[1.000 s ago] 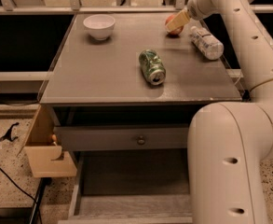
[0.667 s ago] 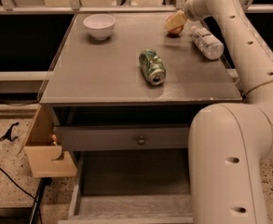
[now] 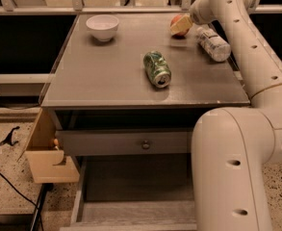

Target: Place apple into middle drawer

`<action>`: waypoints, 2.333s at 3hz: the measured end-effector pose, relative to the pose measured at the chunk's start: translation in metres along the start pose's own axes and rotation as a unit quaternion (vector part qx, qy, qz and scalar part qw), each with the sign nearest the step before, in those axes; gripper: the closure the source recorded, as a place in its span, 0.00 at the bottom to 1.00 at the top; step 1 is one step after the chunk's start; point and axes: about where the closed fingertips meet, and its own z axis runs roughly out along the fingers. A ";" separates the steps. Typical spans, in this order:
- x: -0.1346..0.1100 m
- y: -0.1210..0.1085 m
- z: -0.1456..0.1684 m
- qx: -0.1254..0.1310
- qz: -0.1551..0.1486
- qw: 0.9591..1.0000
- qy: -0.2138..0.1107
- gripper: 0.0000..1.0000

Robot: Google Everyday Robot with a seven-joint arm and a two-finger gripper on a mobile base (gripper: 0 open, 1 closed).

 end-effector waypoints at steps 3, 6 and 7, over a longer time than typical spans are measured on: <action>0.007 0.004 0.032 0.006 0.063 0.998 -0.013 0.00; 0.013 0.013 0.037 -0.012 0.139 0.990 -0.004 0.00; 0.016 0.020 0.042 -0.021 0.142 0.990 0.000 0.00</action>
Offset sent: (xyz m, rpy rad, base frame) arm 0.0434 -0.0012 -0.0135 0.0993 -0.0135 -0.0610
